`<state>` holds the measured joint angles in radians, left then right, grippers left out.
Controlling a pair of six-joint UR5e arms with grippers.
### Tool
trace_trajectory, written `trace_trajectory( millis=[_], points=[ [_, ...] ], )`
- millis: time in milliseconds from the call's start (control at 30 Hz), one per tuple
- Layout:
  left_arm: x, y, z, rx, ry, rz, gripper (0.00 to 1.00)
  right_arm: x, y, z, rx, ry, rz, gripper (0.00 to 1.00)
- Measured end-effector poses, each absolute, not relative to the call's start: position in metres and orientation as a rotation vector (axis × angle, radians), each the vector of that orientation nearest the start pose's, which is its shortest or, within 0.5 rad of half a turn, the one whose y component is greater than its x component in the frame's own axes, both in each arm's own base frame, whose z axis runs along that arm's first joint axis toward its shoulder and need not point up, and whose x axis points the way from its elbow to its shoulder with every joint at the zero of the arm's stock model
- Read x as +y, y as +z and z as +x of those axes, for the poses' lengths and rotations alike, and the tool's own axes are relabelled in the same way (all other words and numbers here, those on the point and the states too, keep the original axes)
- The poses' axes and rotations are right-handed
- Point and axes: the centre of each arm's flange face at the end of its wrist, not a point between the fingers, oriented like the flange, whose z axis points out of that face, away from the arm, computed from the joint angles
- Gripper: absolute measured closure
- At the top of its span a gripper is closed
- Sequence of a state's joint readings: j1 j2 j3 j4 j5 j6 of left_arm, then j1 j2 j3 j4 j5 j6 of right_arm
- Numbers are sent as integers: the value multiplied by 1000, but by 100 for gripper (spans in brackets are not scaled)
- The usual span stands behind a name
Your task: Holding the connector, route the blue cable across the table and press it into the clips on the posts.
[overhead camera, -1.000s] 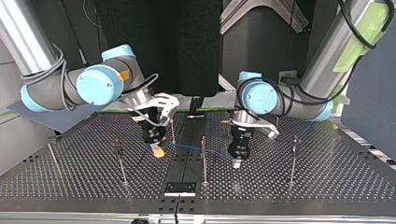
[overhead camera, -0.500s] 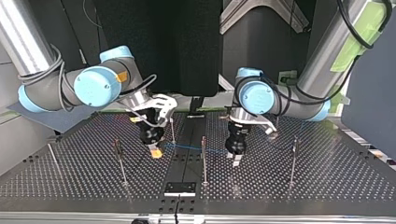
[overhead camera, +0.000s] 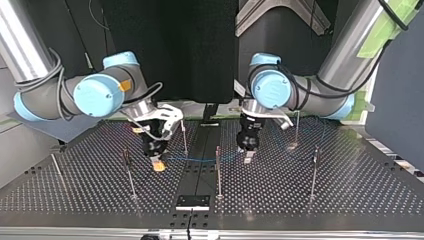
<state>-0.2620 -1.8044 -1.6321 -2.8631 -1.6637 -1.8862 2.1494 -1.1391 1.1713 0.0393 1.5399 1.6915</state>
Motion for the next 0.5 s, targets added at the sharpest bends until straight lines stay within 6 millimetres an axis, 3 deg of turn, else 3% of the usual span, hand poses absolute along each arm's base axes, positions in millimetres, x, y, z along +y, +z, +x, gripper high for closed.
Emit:
trace_trajectory(
  millis=[500],
  points=[
    [-280,398,463,1586,-422,-81,0,-490,429,465,-1030,1654,1669,100]
  ],
)
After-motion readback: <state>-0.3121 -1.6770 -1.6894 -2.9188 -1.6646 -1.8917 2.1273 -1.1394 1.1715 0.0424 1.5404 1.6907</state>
